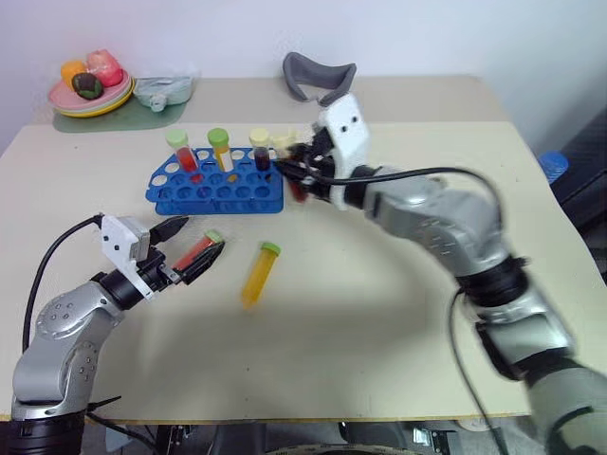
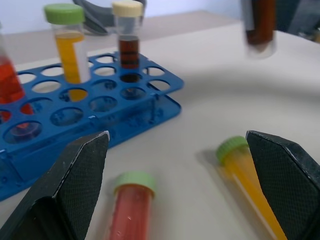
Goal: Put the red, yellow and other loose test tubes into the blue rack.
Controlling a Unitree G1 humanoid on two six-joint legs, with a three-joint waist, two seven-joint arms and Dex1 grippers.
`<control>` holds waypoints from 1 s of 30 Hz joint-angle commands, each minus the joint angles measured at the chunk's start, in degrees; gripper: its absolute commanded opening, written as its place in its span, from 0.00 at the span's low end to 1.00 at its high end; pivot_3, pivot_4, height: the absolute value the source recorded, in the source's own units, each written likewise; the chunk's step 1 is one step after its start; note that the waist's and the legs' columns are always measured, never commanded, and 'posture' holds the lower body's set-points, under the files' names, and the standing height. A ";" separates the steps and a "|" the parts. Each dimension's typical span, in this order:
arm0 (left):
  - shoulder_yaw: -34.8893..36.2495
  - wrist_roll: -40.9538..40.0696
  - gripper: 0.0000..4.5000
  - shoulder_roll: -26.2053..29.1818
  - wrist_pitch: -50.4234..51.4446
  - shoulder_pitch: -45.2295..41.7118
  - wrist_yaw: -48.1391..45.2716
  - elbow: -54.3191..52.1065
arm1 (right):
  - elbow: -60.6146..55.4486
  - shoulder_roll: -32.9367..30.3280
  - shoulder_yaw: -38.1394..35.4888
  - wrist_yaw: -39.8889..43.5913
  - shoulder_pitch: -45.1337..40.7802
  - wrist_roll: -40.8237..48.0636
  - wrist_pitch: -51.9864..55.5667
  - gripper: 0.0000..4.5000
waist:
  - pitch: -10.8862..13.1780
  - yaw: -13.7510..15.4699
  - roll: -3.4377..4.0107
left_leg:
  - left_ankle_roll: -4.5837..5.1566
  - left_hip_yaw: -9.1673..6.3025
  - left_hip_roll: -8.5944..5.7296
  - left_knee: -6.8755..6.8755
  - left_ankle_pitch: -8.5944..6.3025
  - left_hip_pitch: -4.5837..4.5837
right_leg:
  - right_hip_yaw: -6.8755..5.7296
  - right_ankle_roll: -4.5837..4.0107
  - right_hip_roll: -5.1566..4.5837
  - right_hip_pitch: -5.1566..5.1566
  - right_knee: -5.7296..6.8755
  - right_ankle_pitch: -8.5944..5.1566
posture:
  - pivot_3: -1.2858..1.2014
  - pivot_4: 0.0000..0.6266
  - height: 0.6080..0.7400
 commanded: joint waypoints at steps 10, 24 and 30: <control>1.74 4.39 1.00 -5.08 -6.95 -0.58 6.95 1.45 | 32.03 26.82 -3.99 6.13 -2.90 -25.00 -32.80 0.30 | -0.01 -0.85 -0.01 | -0.27 -0.02 -0.01 0.00 0.15 0.05 | -0.01 -0.01 -0.02 0.01 0.18 0.01 | 0.52 0.24 1.00; 1.91 2.61 1.00 -4.94 -5.50 1.64 7.05 -1.71 | 48.85 31.81 -13.13 7.16 -6.04 -32.82 -43.31 0.30 | -0.01 -1.08 0.00 | -0.31 -0.03 -0.01 -0.01 0.17 0.13 | 0.01 -0.02 -0.01 0.00 0.33 0.01 | 0.52 0.24 1.00; 1.49 2.26 1.00 -4.68 -4.88 1.32 6.66 -1.76 | 49.26 32.51 -14.05 8.86 -5.04 -34.20 -43.72 0.30 | -0.01 -1.09 0.00 | -0.31 -0.03 -0.01 0.00 0.17 0.17 | 0.01 -0.02 -0.01 0.00 0.40 0.01 | 0.52 0.24 1.00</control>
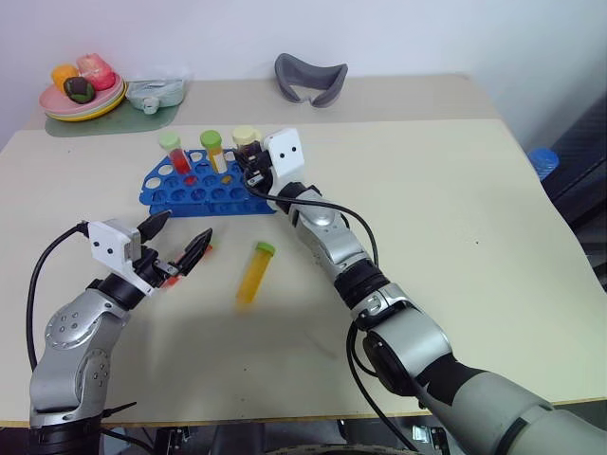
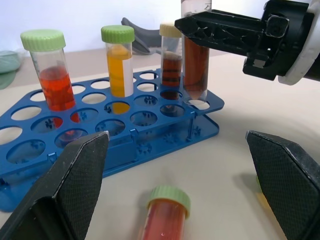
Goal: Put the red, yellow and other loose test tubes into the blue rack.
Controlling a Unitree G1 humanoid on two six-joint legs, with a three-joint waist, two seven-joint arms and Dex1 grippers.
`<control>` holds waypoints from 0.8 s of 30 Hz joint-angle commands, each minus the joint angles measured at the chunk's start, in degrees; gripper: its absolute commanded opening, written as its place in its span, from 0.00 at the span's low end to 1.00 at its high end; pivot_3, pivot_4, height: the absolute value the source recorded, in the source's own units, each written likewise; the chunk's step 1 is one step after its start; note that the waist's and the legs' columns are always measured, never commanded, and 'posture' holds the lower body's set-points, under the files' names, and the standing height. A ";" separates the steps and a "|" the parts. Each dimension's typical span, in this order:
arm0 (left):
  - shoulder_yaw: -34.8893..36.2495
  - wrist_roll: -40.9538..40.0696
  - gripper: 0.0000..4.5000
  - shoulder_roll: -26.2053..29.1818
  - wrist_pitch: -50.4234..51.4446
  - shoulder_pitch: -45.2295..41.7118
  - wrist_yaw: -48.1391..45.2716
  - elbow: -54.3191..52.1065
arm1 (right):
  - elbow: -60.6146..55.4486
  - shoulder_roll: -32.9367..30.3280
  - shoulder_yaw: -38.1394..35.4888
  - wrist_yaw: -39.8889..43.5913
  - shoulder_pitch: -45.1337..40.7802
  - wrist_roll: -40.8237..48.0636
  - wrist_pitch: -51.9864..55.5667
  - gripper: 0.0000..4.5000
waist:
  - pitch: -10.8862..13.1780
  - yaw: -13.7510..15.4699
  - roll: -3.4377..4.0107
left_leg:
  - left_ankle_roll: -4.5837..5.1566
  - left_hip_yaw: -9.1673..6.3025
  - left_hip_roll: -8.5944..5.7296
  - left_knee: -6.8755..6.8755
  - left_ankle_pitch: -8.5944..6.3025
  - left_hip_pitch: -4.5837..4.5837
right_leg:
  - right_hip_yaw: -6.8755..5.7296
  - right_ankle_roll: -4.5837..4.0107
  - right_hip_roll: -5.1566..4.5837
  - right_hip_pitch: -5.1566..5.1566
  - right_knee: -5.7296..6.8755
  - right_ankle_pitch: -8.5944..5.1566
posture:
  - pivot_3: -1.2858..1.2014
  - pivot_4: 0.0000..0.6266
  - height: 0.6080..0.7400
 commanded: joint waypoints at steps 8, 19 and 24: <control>0.50 -1.21 1.00 0.74 0.65 -0.30 -0.86 -2.16 | -2.43 2.44 -1.00 2.19 0.99 -1.43 -1.47 0.30 | 0.00 -0.06 0.00 | -0.02 0.00 0.00 0.01 0.01 0.07 | 0.00 0.00 0.00 0.00 0.15 0.00 | 0.52 0.24 1.00; 0.49 -1.64 1.00 0.63 0.99 -0.54 -0.93 -2.39 | -1.83 2.39 -1.31 3.02 1.04 -1.94 -2.23 0.30 | 0.00 -0.21 0.00 | -0.05 0.00 0.00 0.01 0.03 0.09 | 0.00 -0.01 0.00 0.00 0.19 -0.01 | 0.52 0.24 1.00; 0.51 -1.69 1.00 0.72 1.05 -0.49 -0.85 -2.41 | -1.51 2.64 -1.36 3.66 1.24 -2.17 -2.51 0.30 | 0.00 -0.30 0.00 | -0.06 0.00 0.00 0.00 0.03 0.09 | 0.00 -0.01 0.00 0.00 0.19 -0.01 | 0.52 0.24 1.00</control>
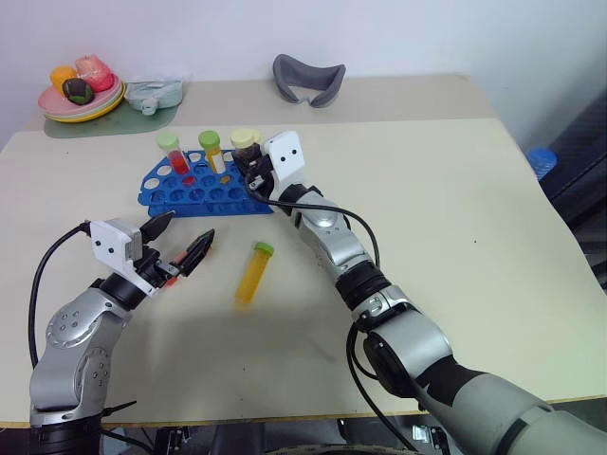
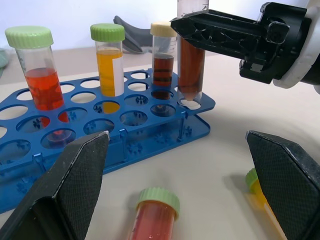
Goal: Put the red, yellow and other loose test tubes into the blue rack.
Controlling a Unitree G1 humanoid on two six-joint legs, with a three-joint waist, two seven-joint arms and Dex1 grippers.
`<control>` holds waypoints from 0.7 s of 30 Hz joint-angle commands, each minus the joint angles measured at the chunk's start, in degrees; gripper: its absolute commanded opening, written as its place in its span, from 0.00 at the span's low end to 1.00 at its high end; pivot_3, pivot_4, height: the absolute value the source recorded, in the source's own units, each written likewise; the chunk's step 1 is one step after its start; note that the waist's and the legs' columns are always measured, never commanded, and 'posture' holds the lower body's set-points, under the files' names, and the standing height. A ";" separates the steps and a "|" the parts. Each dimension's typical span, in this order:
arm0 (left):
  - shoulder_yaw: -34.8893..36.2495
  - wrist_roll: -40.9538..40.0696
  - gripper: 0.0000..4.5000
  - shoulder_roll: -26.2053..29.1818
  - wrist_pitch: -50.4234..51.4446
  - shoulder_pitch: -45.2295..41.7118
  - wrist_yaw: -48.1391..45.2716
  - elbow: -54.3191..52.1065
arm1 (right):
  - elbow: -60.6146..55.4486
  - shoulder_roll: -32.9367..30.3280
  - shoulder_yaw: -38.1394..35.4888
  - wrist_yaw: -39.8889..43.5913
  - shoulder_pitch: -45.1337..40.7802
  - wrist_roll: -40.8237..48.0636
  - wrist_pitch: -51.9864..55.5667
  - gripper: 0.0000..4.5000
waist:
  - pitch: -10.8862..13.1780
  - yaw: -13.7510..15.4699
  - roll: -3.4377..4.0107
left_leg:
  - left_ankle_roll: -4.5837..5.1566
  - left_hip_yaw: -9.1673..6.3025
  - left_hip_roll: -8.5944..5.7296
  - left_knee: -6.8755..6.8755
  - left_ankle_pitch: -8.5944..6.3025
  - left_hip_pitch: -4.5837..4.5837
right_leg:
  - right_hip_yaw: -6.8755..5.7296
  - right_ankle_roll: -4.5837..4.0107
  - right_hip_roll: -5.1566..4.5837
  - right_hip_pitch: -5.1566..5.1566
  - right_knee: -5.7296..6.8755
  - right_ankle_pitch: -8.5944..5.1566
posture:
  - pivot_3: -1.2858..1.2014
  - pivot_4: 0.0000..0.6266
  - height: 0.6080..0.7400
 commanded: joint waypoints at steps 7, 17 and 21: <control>0.75 -0.71 1.00 0.80 0.19 0.18 0.15 -2.77 | -0.92 3.32 -0.24 1.95 0.42 -0.13 -1.33 0.30 | 0.00 -0.18 0.00 | -0.02 0.00 0.00 0.00 0.01 0.00 | 0.00 0.00 0.00 0.00 0.01 0.00 | 0.52 0.24 1.00; 0.86 -0.74 1.00 0.84 0.48 0.55 -0.03 -3.05 | 1.44 3.73 -0.83 1.59 -0.73 -0.28 -1.88 0.30 | 0.00 -0.92 0.00 | -0.08 -0.01 0.00 -0.01 0.05 0.01 | 0.00 0.00 0.00 0.00 0.03 0.00 | 0.52 0.24 1.00; 0.82 -0.72 1.00 0.83 0.53 0.46 -0.11 -3.00 | 3.62 3.73 -1.46 0.87 -2.04 -0.27 -3.01 0.30 | 0.00 -0.96 0.00 | -0.11 -0.01 0.00 -0.01 0.06 0.08 | 0.00 0.00 0.00 0.05 0.06 0.00 | 0.52 0.24 1.00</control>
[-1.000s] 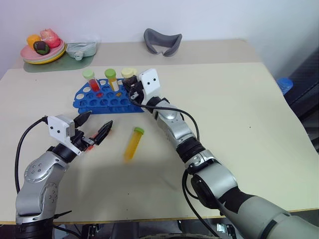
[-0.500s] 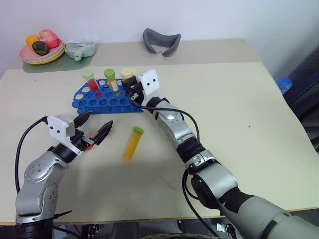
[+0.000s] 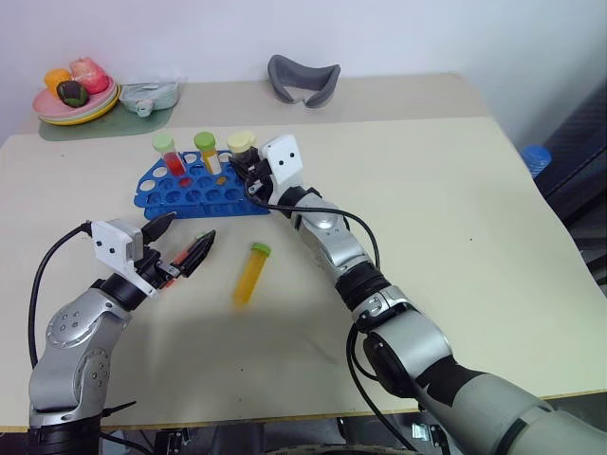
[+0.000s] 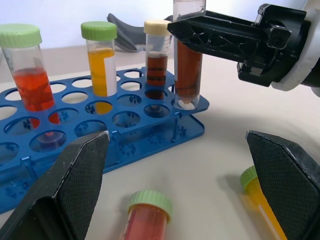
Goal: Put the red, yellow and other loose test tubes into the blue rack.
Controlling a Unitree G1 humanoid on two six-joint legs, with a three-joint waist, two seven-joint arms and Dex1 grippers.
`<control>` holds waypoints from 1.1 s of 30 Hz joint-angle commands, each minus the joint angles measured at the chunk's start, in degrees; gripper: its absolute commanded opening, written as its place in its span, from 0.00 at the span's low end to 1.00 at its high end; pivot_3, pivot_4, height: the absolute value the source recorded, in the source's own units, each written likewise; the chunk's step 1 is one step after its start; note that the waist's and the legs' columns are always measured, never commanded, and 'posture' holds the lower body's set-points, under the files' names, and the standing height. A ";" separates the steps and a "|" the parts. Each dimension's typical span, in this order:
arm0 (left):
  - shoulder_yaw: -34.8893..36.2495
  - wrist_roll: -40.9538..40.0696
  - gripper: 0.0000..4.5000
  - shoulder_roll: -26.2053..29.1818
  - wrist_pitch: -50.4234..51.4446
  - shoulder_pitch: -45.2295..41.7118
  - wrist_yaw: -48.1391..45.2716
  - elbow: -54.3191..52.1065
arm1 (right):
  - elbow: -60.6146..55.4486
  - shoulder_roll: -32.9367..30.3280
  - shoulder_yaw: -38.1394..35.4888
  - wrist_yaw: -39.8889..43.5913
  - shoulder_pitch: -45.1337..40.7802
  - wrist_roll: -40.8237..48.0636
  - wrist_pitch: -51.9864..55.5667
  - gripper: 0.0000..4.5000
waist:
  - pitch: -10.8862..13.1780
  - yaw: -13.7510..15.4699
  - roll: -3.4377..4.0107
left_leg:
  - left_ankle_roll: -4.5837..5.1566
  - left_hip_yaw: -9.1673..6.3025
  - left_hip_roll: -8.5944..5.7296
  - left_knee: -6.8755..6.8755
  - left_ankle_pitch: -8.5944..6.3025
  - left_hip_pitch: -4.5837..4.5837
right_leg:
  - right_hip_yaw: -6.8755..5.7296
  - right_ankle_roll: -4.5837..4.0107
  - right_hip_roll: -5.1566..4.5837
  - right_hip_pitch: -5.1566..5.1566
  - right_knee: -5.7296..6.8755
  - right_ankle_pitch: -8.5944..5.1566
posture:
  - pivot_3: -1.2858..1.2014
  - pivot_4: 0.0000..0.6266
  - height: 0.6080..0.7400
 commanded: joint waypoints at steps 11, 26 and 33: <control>0.77 -0.65 1.00 0.62 -0.23 0.40 0.03 -2.73 | 6.53 4.57 -1.81 -0.62 -4.84 -0.18 -3.32 0.30 | 0.00 -0.09 0.00 | -0.01 0.00 0.00 -0.02 0.01 0.19 | 0.02 0.00 0.00 0.15 0.04 0.00 | 0.52 0.24 1.00; 0.59 -0.51 1.00 0.43 -0.30 0.35 0.17 -2.68 | 8.34 5.91 -1.66 2.87 -4.62 0.01 -1.89 0.30 | 0.00 -0.19 0.00 | 0.00 0.04 0.00 -0.12 0.00 0.57 | 0.05 -0.02 0.01 0.45 0.02 -0.01 | 0.52 0.24 1.00; 0.49 -0.44 1.00 0.37 -0.41 0.21 0.17 -2.55 | 8.02 6.66 -0.98 3.96 -4.41 -0.34 -1.48 0.30 | 0.01 -0.14 0.00 | 0.00 0.03 0.00 -0.12 0.00 0.61 | 0.04 -0.04 0.01 0.51 0.02 -0.03 | 0.52 0.24 1.00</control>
